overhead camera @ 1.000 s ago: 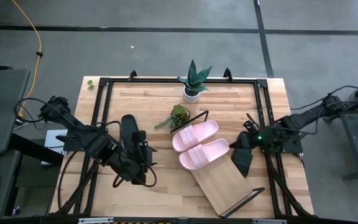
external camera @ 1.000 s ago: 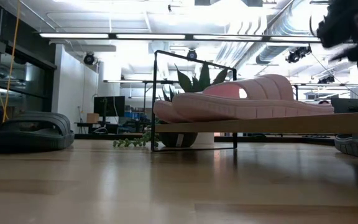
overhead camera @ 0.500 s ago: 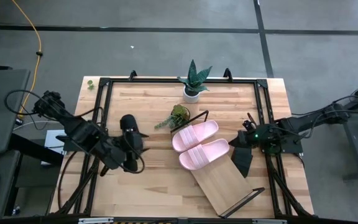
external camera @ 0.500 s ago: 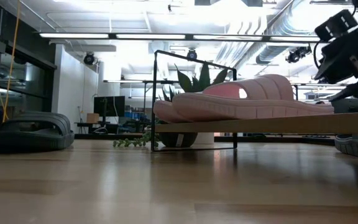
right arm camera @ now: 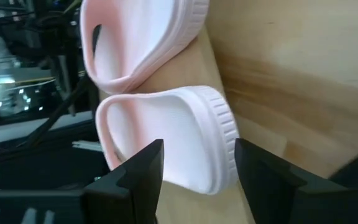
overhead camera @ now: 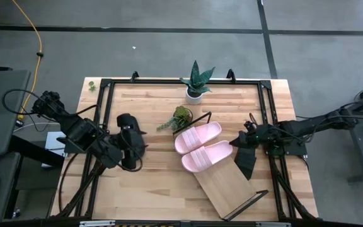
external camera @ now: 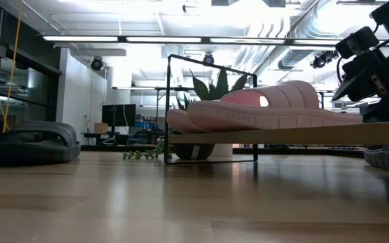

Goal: Pick and place slides into the shelf
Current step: Put the pink slipper on the shelf

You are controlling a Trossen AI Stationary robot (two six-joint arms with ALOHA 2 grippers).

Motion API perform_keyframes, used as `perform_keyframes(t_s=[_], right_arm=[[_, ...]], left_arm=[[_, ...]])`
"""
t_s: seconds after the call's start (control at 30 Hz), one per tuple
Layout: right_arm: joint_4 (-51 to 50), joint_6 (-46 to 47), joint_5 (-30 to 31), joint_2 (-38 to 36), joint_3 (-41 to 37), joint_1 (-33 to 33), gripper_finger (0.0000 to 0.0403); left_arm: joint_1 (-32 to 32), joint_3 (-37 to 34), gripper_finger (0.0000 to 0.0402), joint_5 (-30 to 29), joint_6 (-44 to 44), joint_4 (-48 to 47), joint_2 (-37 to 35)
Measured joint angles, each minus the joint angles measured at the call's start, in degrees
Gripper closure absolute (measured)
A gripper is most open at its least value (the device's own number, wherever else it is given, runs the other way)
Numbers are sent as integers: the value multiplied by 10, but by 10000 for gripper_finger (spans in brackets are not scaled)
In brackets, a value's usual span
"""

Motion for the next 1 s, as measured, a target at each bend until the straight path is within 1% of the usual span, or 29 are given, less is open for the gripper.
perform_keyframes(t_s=[0.1, 0.37, 0.7, 0.8, 0.93, 1.0], right_arm=[[13, -4, -8, 4, -5, -4, 215], [14, -4, -15, 36, -5, -4, 215], [65, -7, -26, 90, -5, -4, 217], [82, -9, -28, 109, -5, -4, 230], [93, -19, -23, 123, -5, -4, 259], [95, -19, -10, 126, -5, -4, 274]], left_arm=[[0, 0, 204, -14, 0, 0, 0], [0, 0, 204, -14, -8, 0, 0], [0, 0, 204, -21, -13, 0, 0], [0, 0, 204, -21, -13, 0, 0], [0, 0, 204, -21, -13, 0, 0], [0, 0, 204, -21, -13, 0, 0]])
